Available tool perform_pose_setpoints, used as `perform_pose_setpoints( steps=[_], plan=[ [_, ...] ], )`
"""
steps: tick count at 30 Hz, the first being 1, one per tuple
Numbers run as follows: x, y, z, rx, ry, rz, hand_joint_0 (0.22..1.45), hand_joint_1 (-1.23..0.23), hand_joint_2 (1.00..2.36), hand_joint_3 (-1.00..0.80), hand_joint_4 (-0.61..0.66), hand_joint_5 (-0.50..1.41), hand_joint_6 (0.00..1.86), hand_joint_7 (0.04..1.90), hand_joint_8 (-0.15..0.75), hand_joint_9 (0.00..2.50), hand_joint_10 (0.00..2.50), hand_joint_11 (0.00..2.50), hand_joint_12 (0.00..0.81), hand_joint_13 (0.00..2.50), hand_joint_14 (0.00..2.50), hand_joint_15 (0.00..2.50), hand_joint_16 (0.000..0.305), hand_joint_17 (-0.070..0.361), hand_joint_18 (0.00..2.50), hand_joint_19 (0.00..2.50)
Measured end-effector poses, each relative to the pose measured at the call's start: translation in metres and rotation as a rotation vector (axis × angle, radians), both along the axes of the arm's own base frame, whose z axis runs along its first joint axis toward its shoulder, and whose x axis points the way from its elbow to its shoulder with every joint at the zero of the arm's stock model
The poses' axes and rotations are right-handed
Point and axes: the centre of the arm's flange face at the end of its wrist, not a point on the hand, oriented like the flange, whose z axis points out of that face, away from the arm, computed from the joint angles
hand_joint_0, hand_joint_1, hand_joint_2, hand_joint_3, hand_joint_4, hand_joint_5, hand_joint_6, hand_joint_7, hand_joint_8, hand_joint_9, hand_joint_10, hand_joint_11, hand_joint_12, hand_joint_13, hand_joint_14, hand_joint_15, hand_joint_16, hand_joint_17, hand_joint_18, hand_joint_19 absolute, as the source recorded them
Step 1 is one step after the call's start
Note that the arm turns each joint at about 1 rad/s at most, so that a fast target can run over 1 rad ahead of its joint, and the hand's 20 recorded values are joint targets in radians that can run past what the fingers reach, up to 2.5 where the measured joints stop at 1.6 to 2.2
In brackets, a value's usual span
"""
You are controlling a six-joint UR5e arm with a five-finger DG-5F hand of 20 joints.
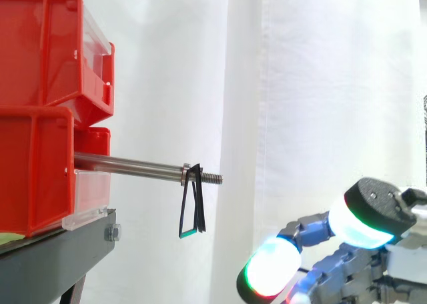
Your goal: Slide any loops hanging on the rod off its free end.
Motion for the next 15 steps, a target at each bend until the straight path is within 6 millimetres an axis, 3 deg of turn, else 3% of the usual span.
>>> perform_pose_setpoints(
  steps=[11,15],
  plan=[
    [0.027,0.001,-0.037,0.018,-0.028,0.003,0.57,-0.60,1.00,-0.50,0.25,-0.16,0.50,0.83,0.285,0.89,0.01,0.22,0.330,0.75,0.01,0.19,0.046,0.103,0.79,0.50],
    [0.037,0.002,-0.036,0.031,-0.050,0.007,0.57,-0.60,1.00,-0.50,0.25,-0.16,0.50,0.83,0.283,0.89,0.01,0.22,0.332,0.75,0.01,0.19,0.046,0.103,0.80,0.50]
  ],
)
